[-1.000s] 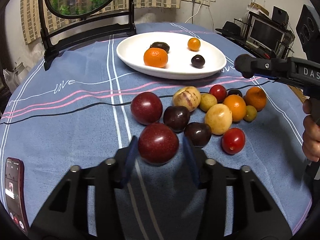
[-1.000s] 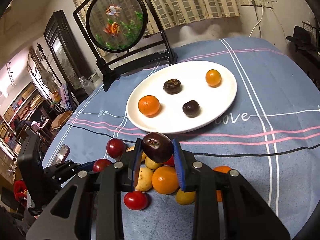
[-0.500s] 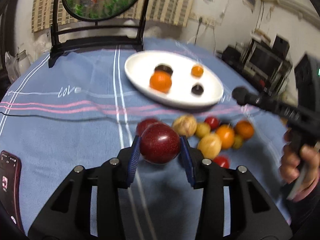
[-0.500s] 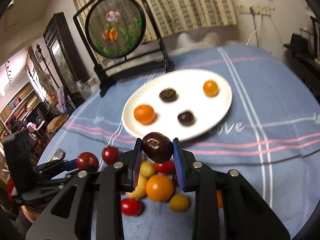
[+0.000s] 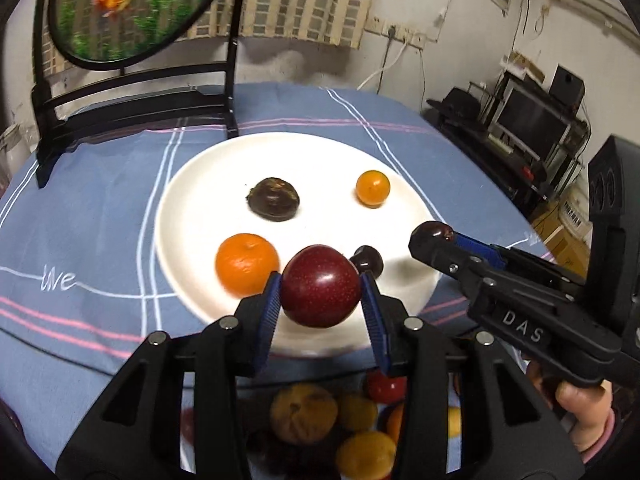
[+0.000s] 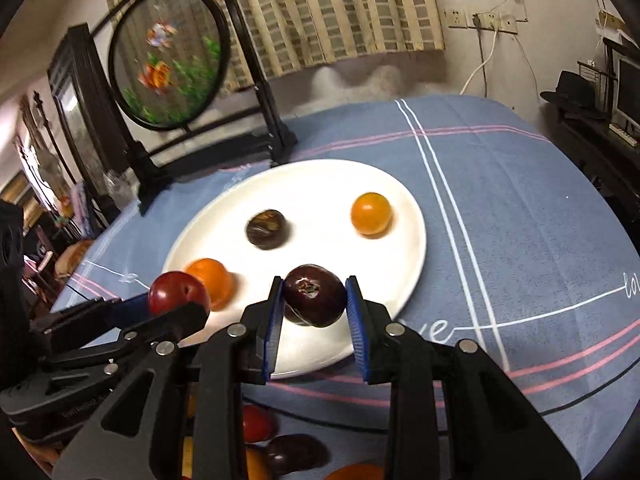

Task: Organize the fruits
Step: 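Lower the dark plum and red plum onto the plate and open both grippers, then grasp the large orange with the right gripper while the left grasps another red plum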

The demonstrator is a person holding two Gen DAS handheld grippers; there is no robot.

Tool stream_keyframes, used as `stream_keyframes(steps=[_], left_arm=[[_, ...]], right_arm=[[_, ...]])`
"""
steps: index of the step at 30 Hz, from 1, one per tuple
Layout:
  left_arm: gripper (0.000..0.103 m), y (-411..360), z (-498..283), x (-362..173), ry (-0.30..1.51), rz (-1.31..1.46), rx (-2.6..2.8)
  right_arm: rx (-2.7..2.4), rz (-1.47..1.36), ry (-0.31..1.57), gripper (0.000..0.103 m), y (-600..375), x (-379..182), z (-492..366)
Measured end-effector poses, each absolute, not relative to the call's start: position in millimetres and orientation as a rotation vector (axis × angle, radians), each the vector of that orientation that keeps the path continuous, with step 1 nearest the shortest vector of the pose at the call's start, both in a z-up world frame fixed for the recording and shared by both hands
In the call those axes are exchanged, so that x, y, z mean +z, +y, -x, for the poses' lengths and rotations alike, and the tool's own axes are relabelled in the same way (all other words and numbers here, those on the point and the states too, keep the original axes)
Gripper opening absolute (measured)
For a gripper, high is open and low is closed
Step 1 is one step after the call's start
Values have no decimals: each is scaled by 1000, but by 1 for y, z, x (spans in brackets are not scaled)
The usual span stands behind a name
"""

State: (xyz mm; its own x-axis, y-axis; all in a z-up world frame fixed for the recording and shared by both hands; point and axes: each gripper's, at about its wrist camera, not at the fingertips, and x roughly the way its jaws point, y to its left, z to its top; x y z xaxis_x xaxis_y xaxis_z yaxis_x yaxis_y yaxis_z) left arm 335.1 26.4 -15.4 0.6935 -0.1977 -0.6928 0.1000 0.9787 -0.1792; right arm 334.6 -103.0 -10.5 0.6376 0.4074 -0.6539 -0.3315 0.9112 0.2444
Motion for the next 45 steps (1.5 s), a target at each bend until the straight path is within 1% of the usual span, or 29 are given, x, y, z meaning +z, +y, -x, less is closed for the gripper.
stream_keyframes(steps=[7, 9, 10, 11, 13, 15, 16, 18, 22, 23, 25, 30, 45], left_arm=[[41, 26, -343, -30, 842, 97, -138], [41, 28, -341, -30, 844, 97, -132], [42, 28, -341, -29, 845, 99, -131], [44, 29, -338, -27, 844, 99, -127], [61, 31, -330, -20, 815, 92, -114], [68, 33, -316, -7, 764, 81, -100], [70, 35, -312, -3, 749, 78, -97], [79, 38, -301, 7, 714, 76, -87], [91, 56, -275, 24, 648, 78, -52], [92, 66, -267, 26, 634, 96, -30], [93, 81, -255, 24, 627, 135, -4], [93, 103, -241, 6, 687, 183, 46], [93, 109, -234, 4, 686, 175, 57]], right_arm=[[415, -97, 831, 31, -101, -21, -354], [420, -89, 849, 32, -100, -24, -356], [419, -80, 852, 35, -99, -24, -356], [419, -73, 849, 41, -98, -23, -354], [442, -74, 827, 44, -98, -15, -347], [454, -71, 798, 44, -101, -4, -337], [454, -66, 788, 44, -103, 0, -332], [457, -57, 770, 44, -108, 8, -323], [455, -48, 753, 45, -124, 21, -304], [464, -60, 754, 45, -129, 22, -299], [484, -82, 772, 45, -140, 19, -288], [468, -28, 856, 45, -145, -6, -264], [435, 136, 984, 45, -125, -38, -257]])
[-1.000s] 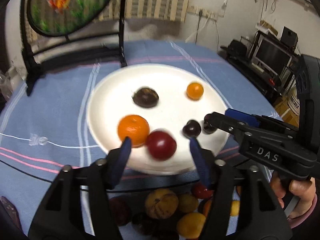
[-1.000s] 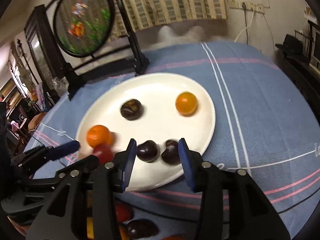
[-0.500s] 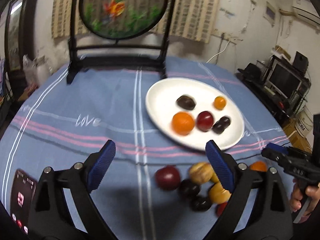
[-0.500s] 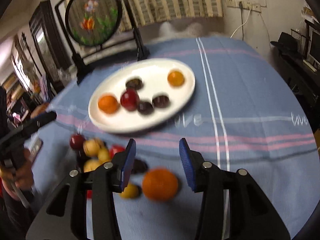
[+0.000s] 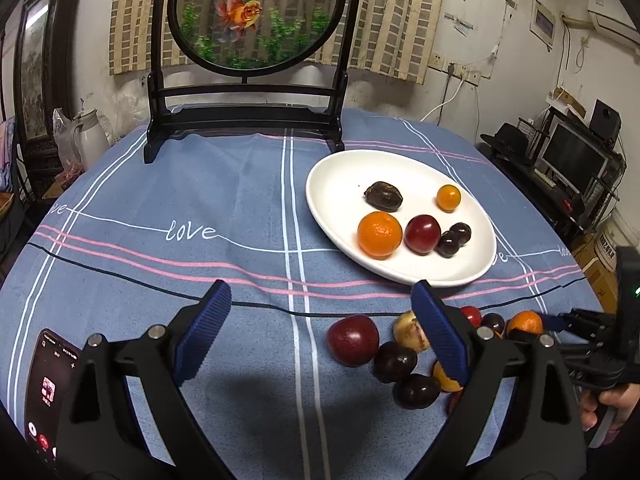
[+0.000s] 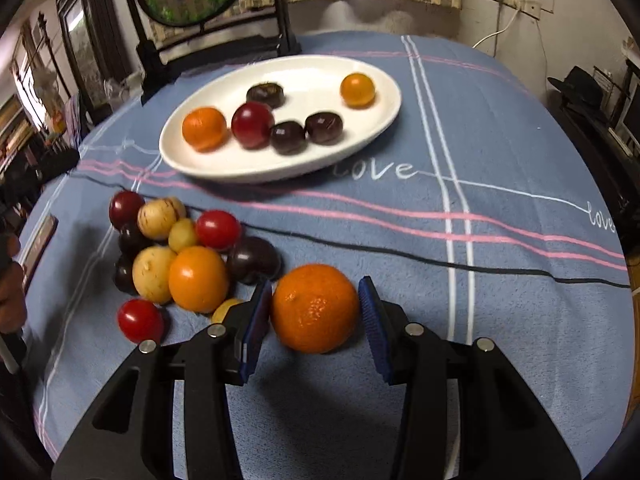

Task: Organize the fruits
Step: 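Grasp the large orange with the right gripper while the left grasps another red plum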

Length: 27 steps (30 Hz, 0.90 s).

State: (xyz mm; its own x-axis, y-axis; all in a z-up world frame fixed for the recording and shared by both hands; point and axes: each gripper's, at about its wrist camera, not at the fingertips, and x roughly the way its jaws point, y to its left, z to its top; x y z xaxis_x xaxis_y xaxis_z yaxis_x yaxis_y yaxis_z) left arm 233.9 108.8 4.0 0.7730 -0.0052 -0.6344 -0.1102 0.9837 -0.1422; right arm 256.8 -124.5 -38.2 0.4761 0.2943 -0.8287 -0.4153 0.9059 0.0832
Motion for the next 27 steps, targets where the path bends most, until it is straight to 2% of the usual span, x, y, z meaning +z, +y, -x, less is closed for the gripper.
stream_keyframes(steps=[4, 13, 17, 19, 22, 27], left_arm=[[93, 110, -235, 2, 695, 178, 61], [91, 112, -242, -7, 750, 207, 30], [70, 103, -246, -15, 789, 188, -16], [55, 99, -250, -22, 819, 189, -38], [47, 98, -256, -32, 865, 211, -63], [47, 96, -260, -43, 902, 227, -65]], right_arm=[[424, 161, 987, 44, -121, -42, -256], [409, 33, 955, 44, -141, -32, -263], [393, 30, 968, 44, -143, -34, -265], [394, 35, 967, 44, -141, -34, -265], [398, 42, 964, 44, -139, -34, -263], [402, 49, 964, 44, -137, -33, -262]])
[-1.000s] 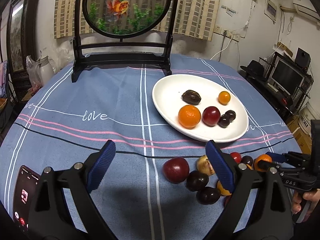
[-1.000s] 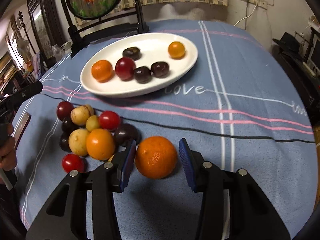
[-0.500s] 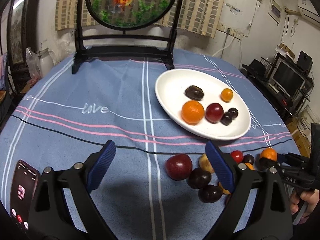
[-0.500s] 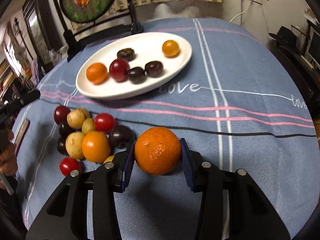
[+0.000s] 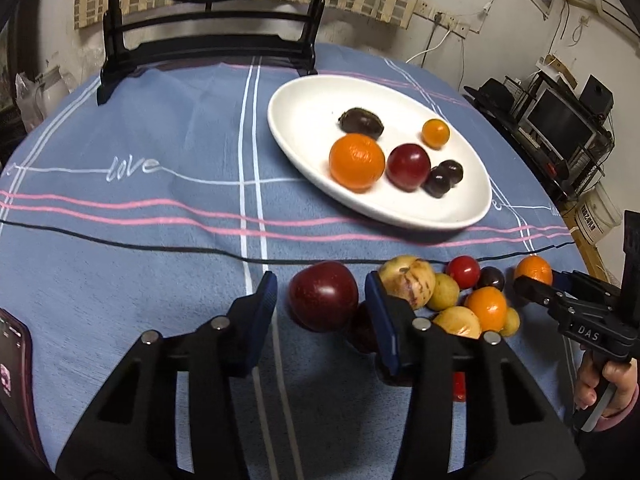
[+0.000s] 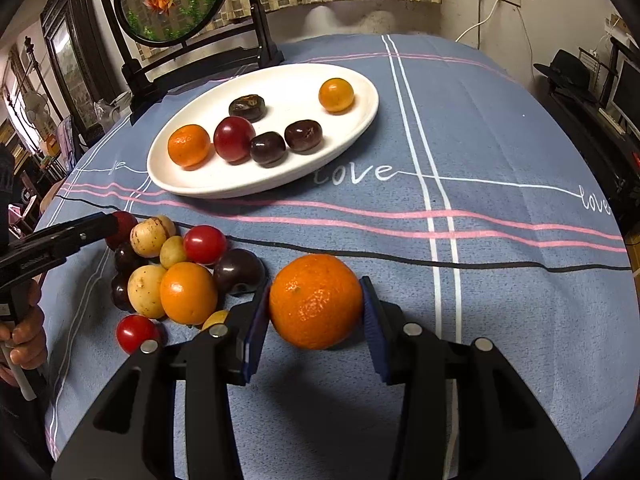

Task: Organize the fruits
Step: 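Grasp the large orange with the right gripper while the left grasps another red plum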

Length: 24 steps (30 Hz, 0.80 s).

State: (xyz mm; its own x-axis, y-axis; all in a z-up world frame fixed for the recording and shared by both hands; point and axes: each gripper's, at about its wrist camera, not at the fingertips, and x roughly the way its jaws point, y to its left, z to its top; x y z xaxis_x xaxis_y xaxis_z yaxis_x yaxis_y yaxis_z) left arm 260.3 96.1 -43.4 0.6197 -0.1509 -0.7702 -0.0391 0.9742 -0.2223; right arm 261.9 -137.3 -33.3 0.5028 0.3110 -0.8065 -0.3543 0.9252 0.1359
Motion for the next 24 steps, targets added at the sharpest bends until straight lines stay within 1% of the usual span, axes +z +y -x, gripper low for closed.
stream_keyframes(steps=[4, 7, 18, 24], left_arm=[[46, 99, -264, -51, 928, 257, -65], [41, 100, -265, -54, 938, 289, -85], [40, 98, -265, -54, 932, 280, -78], [40, 103, -258, -39, 858, 284, -55]], right_arm=[[406, 52, 961, 44, -137, -33, -261], [406, 52, 960, 44, -137, -32, -260], [408, 52, 958, 44, -136, -32, -260], [433, 16, 915, 44, -140, -25, -257]])
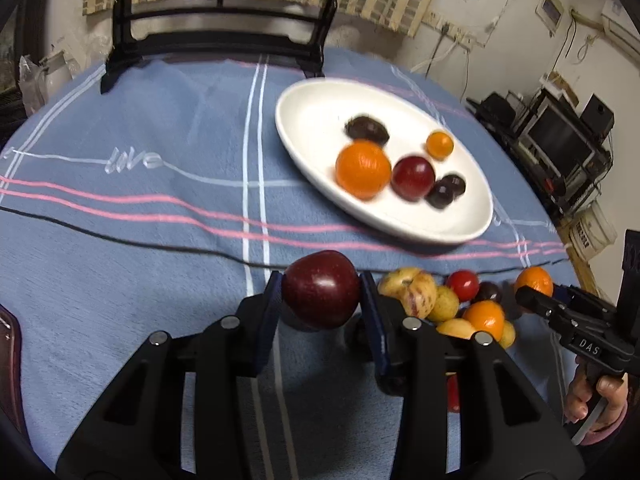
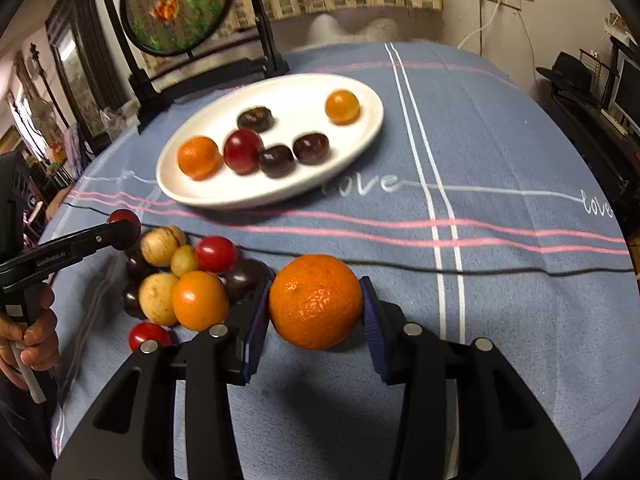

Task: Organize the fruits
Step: 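Grasp the large orange with the right gripper while the left grasps another red plum, then place the large orange and red plum on the plate and open both grippers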

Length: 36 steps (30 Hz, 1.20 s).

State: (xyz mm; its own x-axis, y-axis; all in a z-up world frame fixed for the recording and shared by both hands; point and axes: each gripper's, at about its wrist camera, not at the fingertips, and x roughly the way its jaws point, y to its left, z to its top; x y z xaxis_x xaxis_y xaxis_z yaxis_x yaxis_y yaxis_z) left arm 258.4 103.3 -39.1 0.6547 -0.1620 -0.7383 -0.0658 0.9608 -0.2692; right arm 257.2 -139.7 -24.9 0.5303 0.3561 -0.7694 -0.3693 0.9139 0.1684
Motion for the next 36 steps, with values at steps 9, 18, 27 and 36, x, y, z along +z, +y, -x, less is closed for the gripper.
stream_keyframes(steps=[9, 18, 27, 36], left_arm=[[40, 89, -269, -3, 716, 320, -97], [39, 96, -337, 6, 722, 320, -48], [39, 97, -384, -10, 766, 262, 9], [49, 96, -387, -19, 802, 241, 37]], right_arm=[[474, -160, 703, 44, -132, 4, -277], [438, -234, 705, 44, -112, -1, -337], [465, -209, 747, 44, -97, -12, -376], [478, -164, 801, 45, -88, -19, -386]])
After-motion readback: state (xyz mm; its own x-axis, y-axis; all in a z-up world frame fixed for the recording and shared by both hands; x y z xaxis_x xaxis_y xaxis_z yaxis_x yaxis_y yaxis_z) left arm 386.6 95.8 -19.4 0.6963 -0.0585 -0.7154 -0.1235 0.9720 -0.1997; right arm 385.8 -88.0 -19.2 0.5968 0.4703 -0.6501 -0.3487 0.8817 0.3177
